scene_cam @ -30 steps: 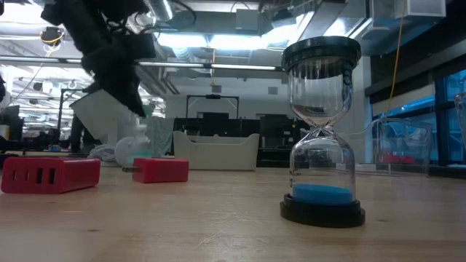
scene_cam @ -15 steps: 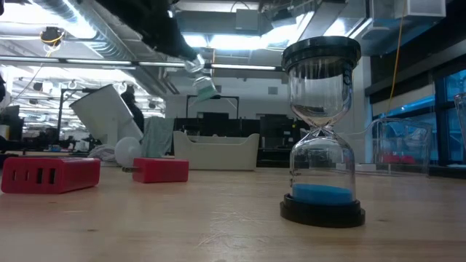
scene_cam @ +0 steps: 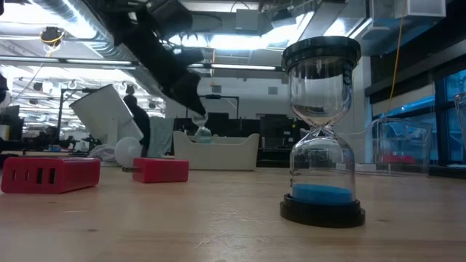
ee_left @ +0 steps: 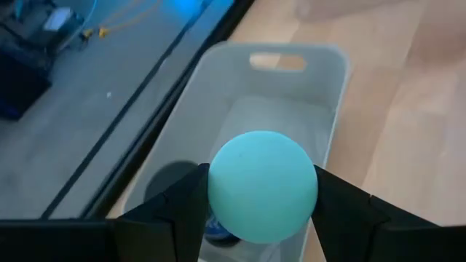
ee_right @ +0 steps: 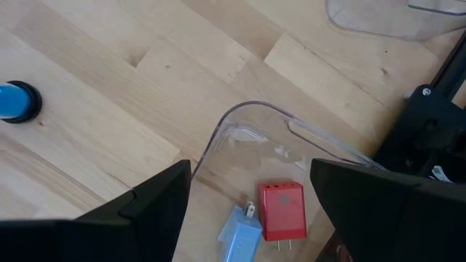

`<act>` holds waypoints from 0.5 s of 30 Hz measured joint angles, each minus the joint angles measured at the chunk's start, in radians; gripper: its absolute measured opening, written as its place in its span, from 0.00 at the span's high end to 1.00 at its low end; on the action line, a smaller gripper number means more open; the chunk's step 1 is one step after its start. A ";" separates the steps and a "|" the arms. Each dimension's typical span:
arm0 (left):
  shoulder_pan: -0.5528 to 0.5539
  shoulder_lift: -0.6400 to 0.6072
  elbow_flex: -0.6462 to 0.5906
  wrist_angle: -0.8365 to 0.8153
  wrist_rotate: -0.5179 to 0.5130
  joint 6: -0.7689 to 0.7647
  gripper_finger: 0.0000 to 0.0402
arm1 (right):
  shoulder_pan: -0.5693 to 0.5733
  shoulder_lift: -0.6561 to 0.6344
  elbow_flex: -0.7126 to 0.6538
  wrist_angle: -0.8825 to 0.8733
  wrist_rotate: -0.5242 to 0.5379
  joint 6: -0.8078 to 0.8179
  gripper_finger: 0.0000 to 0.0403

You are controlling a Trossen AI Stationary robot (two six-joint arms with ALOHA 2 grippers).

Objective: Pick & Place Office items
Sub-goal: Put the green hourglass into the gray bin

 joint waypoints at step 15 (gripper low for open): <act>0.012 0.022 0.000 -0.102 0.042 -0.019 0.50 | 0.000 0.000 0.000 0.000 0.035 -0.030 0.29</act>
